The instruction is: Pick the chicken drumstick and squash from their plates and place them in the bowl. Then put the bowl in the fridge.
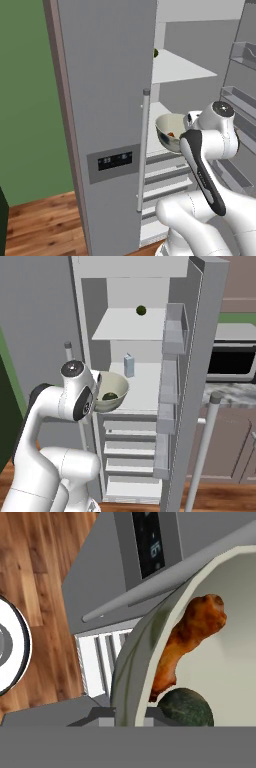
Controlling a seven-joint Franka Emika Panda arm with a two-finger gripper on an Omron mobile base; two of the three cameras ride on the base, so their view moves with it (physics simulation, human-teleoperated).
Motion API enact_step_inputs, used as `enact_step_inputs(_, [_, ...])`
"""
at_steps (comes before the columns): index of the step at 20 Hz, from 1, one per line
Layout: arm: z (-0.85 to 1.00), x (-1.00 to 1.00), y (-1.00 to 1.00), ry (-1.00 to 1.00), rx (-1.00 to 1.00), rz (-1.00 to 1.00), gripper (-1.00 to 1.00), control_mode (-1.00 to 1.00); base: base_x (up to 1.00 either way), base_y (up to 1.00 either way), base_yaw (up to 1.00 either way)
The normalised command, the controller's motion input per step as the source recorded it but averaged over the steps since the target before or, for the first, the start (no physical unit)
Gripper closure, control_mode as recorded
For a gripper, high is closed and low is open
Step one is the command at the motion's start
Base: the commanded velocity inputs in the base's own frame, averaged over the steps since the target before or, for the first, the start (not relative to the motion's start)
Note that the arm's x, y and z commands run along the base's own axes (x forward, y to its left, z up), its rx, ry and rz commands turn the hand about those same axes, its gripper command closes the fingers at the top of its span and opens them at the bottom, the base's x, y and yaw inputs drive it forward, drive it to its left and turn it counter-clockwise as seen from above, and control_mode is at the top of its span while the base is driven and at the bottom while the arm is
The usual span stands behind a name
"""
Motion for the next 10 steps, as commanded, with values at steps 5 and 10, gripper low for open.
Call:
enact_step_inputs(5, [0.00, 0.00, 0.00, 0.00, 0.00, 0.00, 1.00, -1.00, 0.00, 0.00, 0.00])
enact_step_inputs(10, [0.00, 0.00, 0.00, 0.00, 0.00, 0.00, 1.00, -1.00, 0.00, 0.00, 0.00])
